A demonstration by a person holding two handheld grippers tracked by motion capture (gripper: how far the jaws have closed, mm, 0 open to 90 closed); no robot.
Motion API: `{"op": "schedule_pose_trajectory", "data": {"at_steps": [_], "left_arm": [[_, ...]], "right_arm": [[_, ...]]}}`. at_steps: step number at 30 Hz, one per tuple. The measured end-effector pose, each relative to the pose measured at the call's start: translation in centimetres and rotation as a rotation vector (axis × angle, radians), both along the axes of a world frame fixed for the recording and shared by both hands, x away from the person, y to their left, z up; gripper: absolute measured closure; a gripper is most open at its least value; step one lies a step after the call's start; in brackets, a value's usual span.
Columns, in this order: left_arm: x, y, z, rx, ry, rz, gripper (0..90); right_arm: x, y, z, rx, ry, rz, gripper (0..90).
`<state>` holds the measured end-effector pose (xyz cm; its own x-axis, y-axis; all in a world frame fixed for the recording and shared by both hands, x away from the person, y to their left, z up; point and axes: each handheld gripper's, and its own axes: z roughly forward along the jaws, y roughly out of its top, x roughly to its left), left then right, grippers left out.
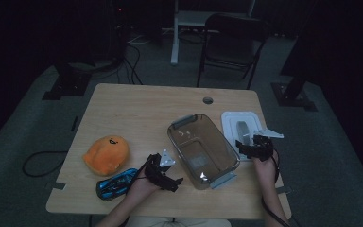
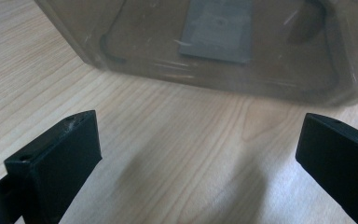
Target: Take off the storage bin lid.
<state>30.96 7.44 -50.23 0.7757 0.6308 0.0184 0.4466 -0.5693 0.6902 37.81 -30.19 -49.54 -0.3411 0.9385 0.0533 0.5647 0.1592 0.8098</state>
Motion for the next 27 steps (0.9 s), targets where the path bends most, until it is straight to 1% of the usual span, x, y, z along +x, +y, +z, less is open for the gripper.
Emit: {"op": "schedule_pose_trajectory", "data": {"at_steps": [1,3,4,5,8,9,10,11,13,15,16,17,18,20,21,22,24,27], "left_arm": [[0.2,-0.1,0.1,0.008,-0.001,0.006,0.5],[0.7,-0.2,0.3,0.01,-0.008,0.026,0.5],[1.0,-0.2,0.4,0.01,-0.007,0.032,0.5],[1.3,-0.1,0.5,0.013,-0.001,0.035,0.5],[2.0,0.0,0.8,0.011,-0.016,0.067,0.5],[2.3,0.1,0.9,0.009,-0.032,0.079,0.5],[2.5,0.1,0.9,0.027,-0.045,0.091,0.5],[2.8,0.1,1.0,0.035,-0.044,0.098,0.5],[3.3,0.3,1.1,0.035,-0.042,0.109,0.5],[3.8,0.4,1.2,0.045,-0.035,0.115,0.5],[4.0,0.5,1.2,0.052,-0.034,0.121,0.5],[4.2,0.5,1.3,0.057,-0.033,0.127,0.6],[4.5,0.6,1.4,0.065,-0.029,0.127,0.5],[4.8,0.8,1.6,0.068,-0.037,0.137,0.5],[5.0,0.9,1.7,0.074,-0.029,0.136,0.5],[5.2,0.9,1.8,0.079,-0.032,0.136,0.5],[5.5,0.9,1.9,0.097,-0.032,0.139,0.6],[5.9,0.9,2.0,0.113,-0.032,0.142,0.6]], "right_arm": [[-0.1,0.1,-0.1,0.001,0.0,0.016,12.9],[-0.2,0.2,-0.2,-0.007,-0.004,0.03,13.0],[-0.3,0.2,-0.2,-0.001,-0.003,0.044,13.0],[-0.4,0.3,-0.3,-0.006,-0.001,0.054,13.0],[-0.9,0.8,-0.4,-0.025,0.005,0.083,13.1],[-1.0,1.0,-0.4,-0.029,0.011,0.092,13.1],[-1.2,1.2,-0.5,-0.037,0.01,0.101,13.1],[-1.4,1.4,-0.5,-0.041,0.009,0.11,13.1],[-1.6,1.7,-0.6,-0.047,0.015,0.127,13.1],[-1.9,2.0,-0.6,-0.037,0.018,0.145,13.1],[-2.0,2.2,-0.6,-0.032,0.03,0.159,13.1],[-2.1,2.4,-0.7,-0.034,0.032,0.17,14.9],[-2.3,2.6,-0.7,-0.03,0.031,0.174,15.1],[-2.6,2.8,-0.7,-0.028,0.031,0.186,14.8],[-2.8,2.9,-0.7,-0.021,0.03,0.191,14.8],[-3.0,3.0,-0.8,-0.014,0.033,0.2,14.8],[-3.3,3.4,-1.0,0.001,0.05,0.227,14.8],[-4.0,4.2,-1.1,0.01,0.056,0.267,15.4]]}}
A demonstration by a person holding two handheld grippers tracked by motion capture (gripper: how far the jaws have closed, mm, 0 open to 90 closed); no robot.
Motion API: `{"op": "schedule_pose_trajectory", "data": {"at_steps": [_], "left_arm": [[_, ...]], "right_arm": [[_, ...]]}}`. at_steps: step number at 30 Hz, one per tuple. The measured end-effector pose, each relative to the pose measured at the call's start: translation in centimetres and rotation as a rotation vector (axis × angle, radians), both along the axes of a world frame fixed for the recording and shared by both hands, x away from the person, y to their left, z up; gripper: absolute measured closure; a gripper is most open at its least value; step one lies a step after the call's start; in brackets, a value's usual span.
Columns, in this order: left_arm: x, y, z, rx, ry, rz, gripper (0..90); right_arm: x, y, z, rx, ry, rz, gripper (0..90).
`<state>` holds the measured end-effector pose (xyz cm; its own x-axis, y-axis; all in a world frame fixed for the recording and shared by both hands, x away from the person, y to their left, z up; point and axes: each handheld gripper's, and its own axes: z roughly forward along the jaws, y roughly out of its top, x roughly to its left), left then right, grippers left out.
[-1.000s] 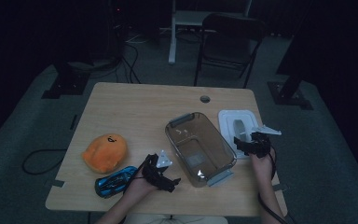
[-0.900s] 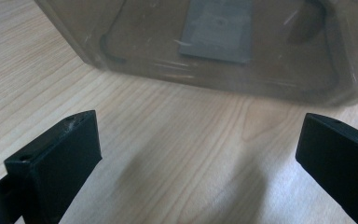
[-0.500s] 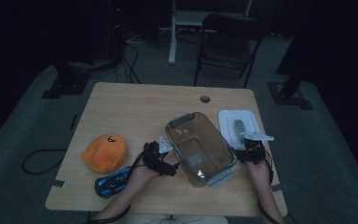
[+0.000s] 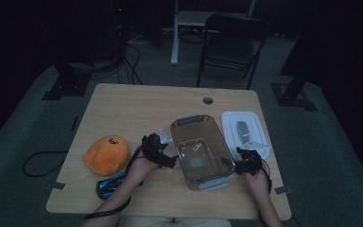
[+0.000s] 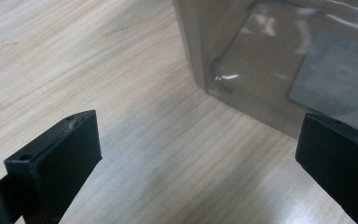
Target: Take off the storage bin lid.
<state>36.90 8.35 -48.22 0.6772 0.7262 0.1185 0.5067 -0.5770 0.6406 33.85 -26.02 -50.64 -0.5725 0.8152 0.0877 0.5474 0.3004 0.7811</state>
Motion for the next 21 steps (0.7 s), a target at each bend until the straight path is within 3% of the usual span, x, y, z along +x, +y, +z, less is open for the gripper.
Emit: {"op": "schedule_pose_trajectory", "data": {"at_steps": [2,6,11,13,17,21], "left_arm": [[0.3,0.1,0.1,0.009,-0.005,0.004,0.6],[1.1,0.5,0.0,0.015,-0.004,-0.018,0.6],[2.1,0.9,-0.5,0.053,0.016,-0.026,0.6],[2.5,1.3,-0.4,0.045,0.023,-0.018,0.5],[3.3,2.3,-0.2,0.055,0.035,0.018,0.6],[3.7,3.5,0.6,0.051,0.024,0.059,0.6]], "right_arm": [[-0.5,0.6,-0.1,-0.022,-0.012,-0.003,15.7],[-1.3,1.0,-0.2,0.005,0.012,0.013,17.2],[-2.5,2.1,-0.5,0.005,0.036,0.075,17.2],[-2.8,2.7,-0.4,-0.01,0.028,0.084,17.3],[-2.9,3.5,-0.6,0.01,0.049,0.127,17.2],[-3.0,4.8,-0.9,0.011,0.033,0.162,15.2]]}}
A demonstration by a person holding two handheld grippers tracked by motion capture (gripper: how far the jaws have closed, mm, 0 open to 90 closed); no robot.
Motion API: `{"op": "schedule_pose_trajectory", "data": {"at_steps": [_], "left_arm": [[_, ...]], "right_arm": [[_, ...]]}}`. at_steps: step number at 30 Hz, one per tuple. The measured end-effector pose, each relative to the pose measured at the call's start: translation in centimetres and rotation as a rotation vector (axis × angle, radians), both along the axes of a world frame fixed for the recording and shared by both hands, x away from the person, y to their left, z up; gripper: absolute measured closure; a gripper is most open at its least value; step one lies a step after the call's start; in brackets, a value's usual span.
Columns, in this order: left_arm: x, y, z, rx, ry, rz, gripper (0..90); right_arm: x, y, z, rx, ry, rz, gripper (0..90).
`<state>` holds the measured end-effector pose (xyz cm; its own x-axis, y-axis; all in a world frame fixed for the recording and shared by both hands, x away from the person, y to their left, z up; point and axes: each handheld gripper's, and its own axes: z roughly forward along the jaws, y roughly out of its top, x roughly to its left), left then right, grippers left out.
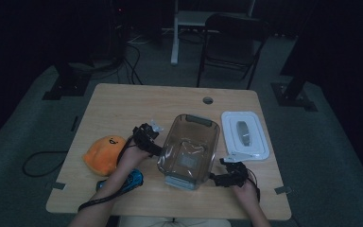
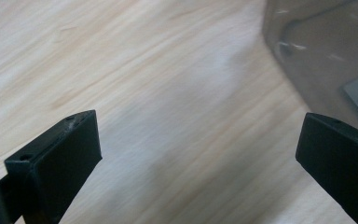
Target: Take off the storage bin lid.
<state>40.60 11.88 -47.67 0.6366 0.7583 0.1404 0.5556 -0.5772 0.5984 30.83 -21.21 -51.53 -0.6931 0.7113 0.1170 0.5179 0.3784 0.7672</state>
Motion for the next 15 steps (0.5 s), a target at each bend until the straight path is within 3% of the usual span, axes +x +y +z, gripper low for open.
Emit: {"op": "schedule_pose_trajectory", "data": {"at_steps": [5,8,9,15], "left_arm": [[-0.2,1.4,1.2,-0.002,-0.021,0.036,0.6],[-0.6,2.2,2.4,-0.017,-0.04,0.051,1.2],[-0.8,2.4,2.8,-0.011,-0.053,0.056,3.6],[-1.7,4.3,4.1,-0.015,-0.046,0.063,3.8]], "right_arm": [[0.0,1.5,-0.1,0.001,0.003,0.045,14.0],[0.0,1.9,-0.2,-0.025,-0.007,0.049,14.0],[0.0,1.9,-0.2,-0.03,-0.001,0.049,14.0],[-0.8,0.8,-0.3,-0.03,0.009,0.033,14.0]]}}
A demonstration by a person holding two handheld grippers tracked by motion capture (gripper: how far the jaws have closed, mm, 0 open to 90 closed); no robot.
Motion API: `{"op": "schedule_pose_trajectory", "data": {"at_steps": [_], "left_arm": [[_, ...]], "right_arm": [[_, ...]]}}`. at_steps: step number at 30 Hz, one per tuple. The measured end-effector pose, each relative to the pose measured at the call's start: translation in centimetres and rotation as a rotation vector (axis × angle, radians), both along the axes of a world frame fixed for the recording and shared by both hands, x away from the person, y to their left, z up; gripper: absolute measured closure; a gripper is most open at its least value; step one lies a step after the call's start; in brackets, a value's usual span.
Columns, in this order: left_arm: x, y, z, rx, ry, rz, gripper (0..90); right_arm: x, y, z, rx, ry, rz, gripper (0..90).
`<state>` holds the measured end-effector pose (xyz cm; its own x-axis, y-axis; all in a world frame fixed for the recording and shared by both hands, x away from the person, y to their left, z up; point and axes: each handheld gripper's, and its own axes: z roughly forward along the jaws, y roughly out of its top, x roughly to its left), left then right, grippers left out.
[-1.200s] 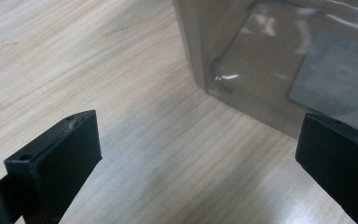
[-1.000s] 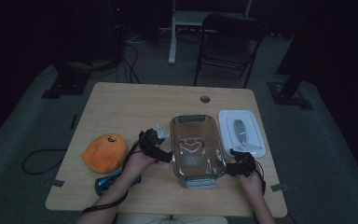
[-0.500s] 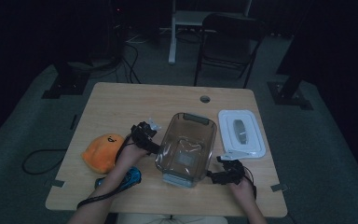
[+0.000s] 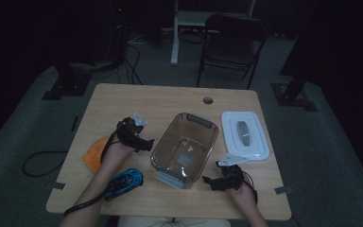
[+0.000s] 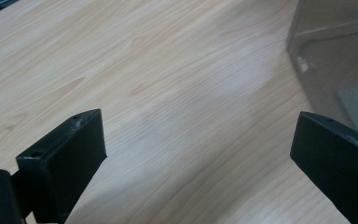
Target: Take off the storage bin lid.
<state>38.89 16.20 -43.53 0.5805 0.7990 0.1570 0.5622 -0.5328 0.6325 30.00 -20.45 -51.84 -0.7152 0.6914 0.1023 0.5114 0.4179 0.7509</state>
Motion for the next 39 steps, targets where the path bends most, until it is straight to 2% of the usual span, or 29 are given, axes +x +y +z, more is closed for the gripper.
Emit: {"op": "schedule_pose_trajectory", "data": {"at_steps": [3,6,9,11,13,16,18,19,22,24,27,30,33,35,39], "left_arm": [[-0.7,0.8,0.2,-0.003,0.002,-0.006,3.7],[-1.4,1.5,0.4,-0.023,0.029,-0.014,1.7],[-2.1,1.9,0.6,-0.01,0.027,-0.016,0.4],[-2.5,2.4,0.7,-0.01,0.033,-0.029,0.4],[-2.9,3.0,0.9,-0.003,0.031,-0.032,0.4],[-3.6,3.9,1.1,0.017,0.021,-0.015,0.4],[-3.7,4.1,1.1,0.013,0.022,-0.013,0.4],[-4.1,4.8,1.2,0.052,0.021,0.007,0.4],[-4.5,5.9,1.1,0.068,0.026,0.009,0.5],[-4.9,6.6,0.9,0.066,0.032,0.007,0.5],[-5.3,7.7,0.6,0.104,0.037,0.012,0.5],[-5.3,8.7,0.1,0.082,0.065,0.026,0.5],[-5.4,9.4,-0.6,0.113,0.069,0.03,0.5],[-5.4,9.9,-1.1,0.098,0.087,0.013,0.5],[-5.5,10.6,-1.6,0.065,0.103,0.025,0.5]], "right_arm": [[-0.4,-0.9,0.0,0.005,0.001,-0.017,13.8],[-0.8,-1.7,-0.1,0.003,0.008,-0.032,13.8],[-1.3,-2.3,-0.4,-0.002,0.002,-0.048,13.8],[-1.7,-2.5,-0.5,-0.033,0.002,-0.056,13.8],[-2.0,-2.8,-0.7,-0.055,-0.011,-0.066,13.8],[-2.2,-3.3,-0.8,-0.044,-0.006,-0.072,13.8],[-2.2,-3.4,-0.8,-0.045,-0.005,-0.074,13.8],[-2.1,-3.5,-0.8,-0.045,-0.005,-0.074,13.8],[-2.2,-3.9,-0.8,-0.057,-0.014,-0.085,13.8],[-2.3,-4.1,-0.8,-0.053,-0.012,-0.084,13.8],[-2.2,-4.4,-0.8,-0.04,-0.005,-0.088,13.9],[-2.3,-4.4,-0.8,-0.046,-0.009,-0.095,13.9],[-2.3,-4.4,-0.8,-0.056,-0.013,-0.097,13.9],[-2.3,-4.4,-0.8,-0.055,-0.013,-0.096,13.9],[-2.3,-4.4,-0.8,-0.056,-0.013,-0.097,13.9]]}}
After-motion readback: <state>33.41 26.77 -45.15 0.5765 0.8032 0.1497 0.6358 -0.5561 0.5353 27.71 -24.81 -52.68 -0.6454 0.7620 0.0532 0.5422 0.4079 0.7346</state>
